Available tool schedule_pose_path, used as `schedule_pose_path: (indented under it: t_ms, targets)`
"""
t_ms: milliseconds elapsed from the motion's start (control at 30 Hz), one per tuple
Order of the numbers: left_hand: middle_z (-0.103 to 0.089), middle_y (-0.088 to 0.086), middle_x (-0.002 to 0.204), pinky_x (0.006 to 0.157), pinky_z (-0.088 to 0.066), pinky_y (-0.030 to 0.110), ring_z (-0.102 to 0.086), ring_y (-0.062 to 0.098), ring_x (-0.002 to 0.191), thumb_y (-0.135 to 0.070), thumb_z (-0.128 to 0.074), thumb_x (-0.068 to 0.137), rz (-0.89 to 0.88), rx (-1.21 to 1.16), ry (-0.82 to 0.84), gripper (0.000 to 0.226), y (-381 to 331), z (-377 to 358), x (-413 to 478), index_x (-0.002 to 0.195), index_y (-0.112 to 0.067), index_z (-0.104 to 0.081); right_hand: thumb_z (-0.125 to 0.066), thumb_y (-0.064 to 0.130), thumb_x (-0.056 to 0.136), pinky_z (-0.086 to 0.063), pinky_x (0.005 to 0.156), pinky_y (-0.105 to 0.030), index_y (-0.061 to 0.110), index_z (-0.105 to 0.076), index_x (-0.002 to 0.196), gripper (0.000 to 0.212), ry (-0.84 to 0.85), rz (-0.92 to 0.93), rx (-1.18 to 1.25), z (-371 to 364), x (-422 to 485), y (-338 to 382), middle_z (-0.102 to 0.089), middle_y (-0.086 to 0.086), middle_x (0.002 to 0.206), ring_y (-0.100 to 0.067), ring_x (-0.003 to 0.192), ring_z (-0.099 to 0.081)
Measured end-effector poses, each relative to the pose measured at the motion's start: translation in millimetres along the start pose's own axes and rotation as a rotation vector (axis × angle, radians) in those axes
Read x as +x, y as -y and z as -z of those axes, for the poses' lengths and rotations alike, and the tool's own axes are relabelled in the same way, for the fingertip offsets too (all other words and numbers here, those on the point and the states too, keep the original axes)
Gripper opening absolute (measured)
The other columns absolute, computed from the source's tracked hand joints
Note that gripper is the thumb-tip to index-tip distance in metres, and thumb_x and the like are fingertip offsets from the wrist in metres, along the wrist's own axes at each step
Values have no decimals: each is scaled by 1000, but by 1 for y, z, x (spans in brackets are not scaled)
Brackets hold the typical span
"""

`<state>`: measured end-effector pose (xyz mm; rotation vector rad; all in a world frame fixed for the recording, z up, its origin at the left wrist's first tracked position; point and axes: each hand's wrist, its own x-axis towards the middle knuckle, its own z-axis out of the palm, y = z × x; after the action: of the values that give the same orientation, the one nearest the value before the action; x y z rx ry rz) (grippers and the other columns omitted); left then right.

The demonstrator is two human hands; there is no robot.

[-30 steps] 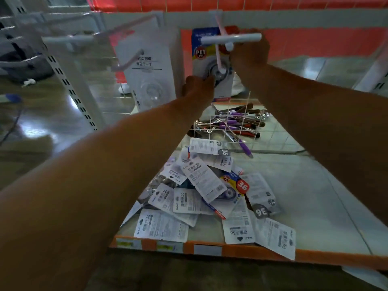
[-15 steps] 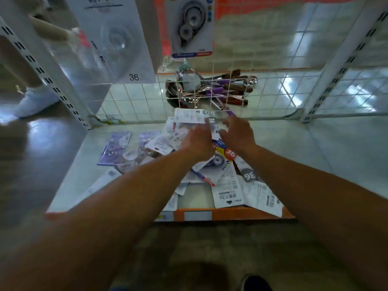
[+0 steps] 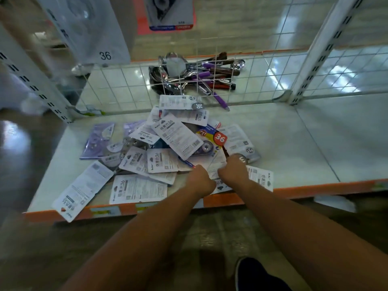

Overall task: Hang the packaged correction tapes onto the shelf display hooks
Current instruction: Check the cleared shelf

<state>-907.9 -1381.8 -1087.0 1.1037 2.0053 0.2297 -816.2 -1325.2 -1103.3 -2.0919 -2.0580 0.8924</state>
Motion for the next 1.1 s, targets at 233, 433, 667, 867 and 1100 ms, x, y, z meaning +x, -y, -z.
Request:
schedule_pose_path:
  t_ms: [233,433,667,867,1100]
  targets:
    - [-61,9,101,73,-54,32,-61,22,90,-20,-64,87,170,-288,-64,28,5,6,-4,111,-9,-54,-59,9,87,-46,74,-31,1,-55,119,33,52,-182,334,20,-4,-1,-60,-17,117,-31,102,-59]
    - [-65,12,101,78,-55,31,-58,18,81,-26,-63,90,132,-342,51,24,-5,18,-20,104,-7,-61,-47,5,93,-55,83,-41,5,-39,137,44,171,-343,597,54,-18,12,-56,-19,122,-35,104,-60]
    - [-61,17,119,69,-51,28,-64,28,99,-11,-70,85,68,-614,70,48,-28,42,-61,129,-8,-50,-46,-7,89,-49,84,-46,-7,-49,124,35,112,-328,700,111,-51,21,-56,-24,116,-39,101,-58]
    - [-66,7,114,76,-58,33,-67,22,97,-3,-62,89,-162,-716,-38,23,-42,78,-102,97,-23,-53,-46,-13,88,-56,72,-44,-4,-56,90,13,165,-266,843,152,-87,48,-62,-20,89,-30,71,-61]
    - [-70,-8,89,68,-53,23,-66,8,78,-9,-40,101,-294,-863,-178,27,-36,122,-130,109,-21,-63,-42,-18,85,-56,64,-41,16,-47,120,48,236,-108,1043,180,-115,83,-59,-18,100,-31,82,-64]
